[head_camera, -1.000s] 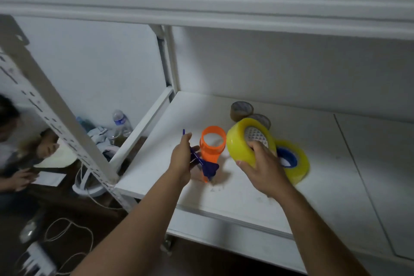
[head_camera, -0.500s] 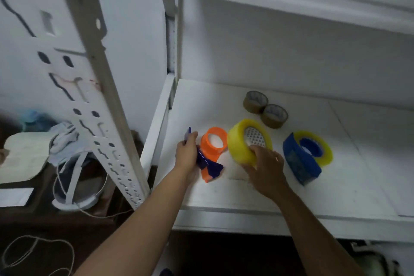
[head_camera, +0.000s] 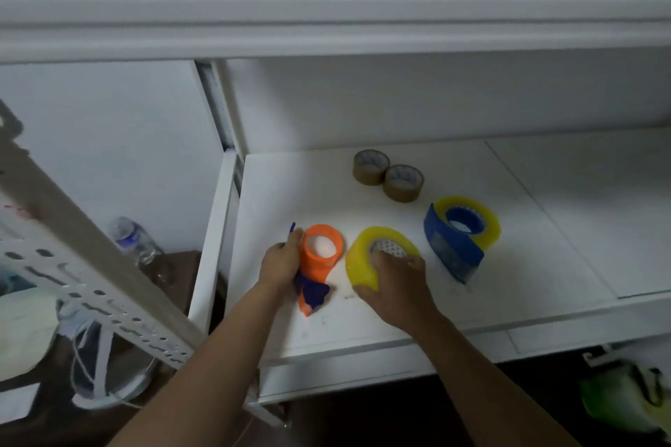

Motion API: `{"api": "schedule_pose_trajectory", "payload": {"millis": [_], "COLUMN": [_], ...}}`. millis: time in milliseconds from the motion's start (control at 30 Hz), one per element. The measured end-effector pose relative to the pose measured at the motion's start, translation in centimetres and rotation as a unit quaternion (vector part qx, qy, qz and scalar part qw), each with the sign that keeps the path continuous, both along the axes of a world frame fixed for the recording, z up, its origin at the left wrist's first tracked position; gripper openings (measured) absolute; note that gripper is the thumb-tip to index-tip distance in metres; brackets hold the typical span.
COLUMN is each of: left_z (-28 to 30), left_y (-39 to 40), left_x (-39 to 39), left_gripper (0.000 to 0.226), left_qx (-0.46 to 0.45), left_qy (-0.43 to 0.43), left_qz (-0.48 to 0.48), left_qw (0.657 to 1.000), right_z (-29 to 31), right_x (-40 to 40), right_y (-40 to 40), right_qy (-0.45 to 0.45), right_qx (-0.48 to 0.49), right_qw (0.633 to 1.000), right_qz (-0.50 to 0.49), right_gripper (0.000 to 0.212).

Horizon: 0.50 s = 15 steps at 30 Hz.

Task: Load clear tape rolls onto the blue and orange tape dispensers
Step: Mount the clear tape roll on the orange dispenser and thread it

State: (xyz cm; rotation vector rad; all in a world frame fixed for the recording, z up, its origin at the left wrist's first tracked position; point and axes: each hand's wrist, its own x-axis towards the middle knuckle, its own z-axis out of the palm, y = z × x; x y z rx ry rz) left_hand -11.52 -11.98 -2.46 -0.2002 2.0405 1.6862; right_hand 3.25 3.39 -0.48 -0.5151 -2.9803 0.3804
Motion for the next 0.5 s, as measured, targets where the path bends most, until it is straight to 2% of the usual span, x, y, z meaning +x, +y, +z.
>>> {"api": "schedule_pose_trajectory", "payload": {"millis": [167, 267, 367, 433, 500], "left_z": [0.0, 0.1, -0.3, -0.6, -0.6], "left_y": [-0.2, 0.1, 0.2, 0.1, 0.3], "left_x": [-0.7, -0.7, -1.3, -1.5, -1.5], "left_gripper": [0.069, 0.054, 0.063, 0.06, 0.053], "left_qx": [-0.052, -0.056, -0.052, -0.035, -0.028], "left_qy": [0.016, 0.029, 0.03, 0.021, 0.014], "left_qz": [-0.034, -0.046, -0.046, -0.043, -0.04], "left_qw": [0.998, 0.997, 0.997, 0.998, 0.999], "right_z": [-0.5, -0.6, -0.2, -0.2, -0.3], "right_x": [-1.5, -1.7, -0.7, -0.2, 0.0], "right_y": [-1.5, -1.6, 0.1, 2.1, 4.0], "right_qy": [-0.037, -0.068, -0.009, 0.038, 0.009], "right_qx": [0.044, 0.022, 0.0, 0.022, 0.017], "right_qw": [0.996, 0.996, 0.999, 0.998, 0.998], "right_qz": [-0.074, -0.05, -0.039, -0.05, -0.062], "right_gripper": [0.059, 0.061, 0.047, 0.047, 0.055]}}
